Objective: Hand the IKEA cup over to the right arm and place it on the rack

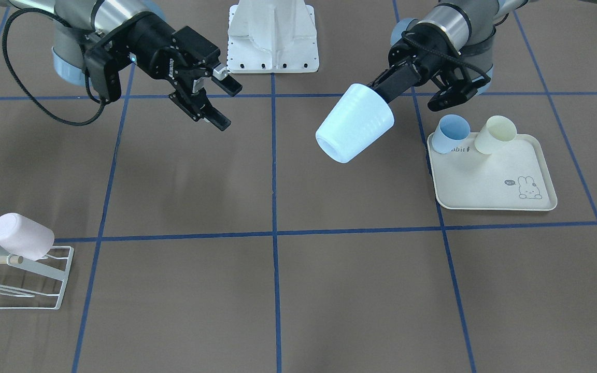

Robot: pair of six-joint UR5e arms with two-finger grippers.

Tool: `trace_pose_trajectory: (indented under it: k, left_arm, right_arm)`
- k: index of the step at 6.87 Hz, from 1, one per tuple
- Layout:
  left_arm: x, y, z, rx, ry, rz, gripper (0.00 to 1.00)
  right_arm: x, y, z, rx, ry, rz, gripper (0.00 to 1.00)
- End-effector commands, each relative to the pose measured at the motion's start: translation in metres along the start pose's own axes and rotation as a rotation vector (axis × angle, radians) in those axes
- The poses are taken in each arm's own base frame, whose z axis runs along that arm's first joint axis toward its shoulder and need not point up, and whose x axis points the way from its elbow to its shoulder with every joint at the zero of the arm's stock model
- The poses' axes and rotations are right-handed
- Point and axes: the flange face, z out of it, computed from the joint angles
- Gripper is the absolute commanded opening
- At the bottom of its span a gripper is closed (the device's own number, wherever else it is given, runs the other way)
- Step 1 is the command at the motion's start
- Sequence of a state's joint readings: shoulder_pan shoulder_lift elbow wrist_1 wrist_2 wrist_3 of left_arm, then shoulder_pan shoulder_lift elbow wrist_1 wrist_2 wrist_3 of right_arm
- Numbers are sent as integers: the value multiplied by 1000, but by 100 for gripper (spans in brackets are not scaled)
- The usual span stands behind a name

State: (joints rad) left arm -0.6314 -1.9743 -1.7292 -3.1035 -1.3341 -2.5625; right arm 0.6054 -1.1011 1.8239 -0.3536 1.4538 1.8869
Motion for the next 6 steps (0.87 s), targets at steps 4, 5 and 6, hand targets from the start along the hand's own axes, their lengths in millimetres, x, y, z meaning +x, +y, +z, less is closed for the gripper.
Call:
trace_pose_trajectory:
  k: [4, 5, 6]
  left_arm:
    - [-48, 53, 13, -114, 43, -141, 0]
    - [-57, 66, 17, -128, 40, -157, 0]
    - [-63, 71, 17, -131, 33, -165, 0]
  right_arm:
    - [-20, 13, 4, -23, -74, 85, 99]
    - [-21, 12, 4, -21, -75, 86, 99]
    - [-21, 12, 4, -21, -75, 88, 99]
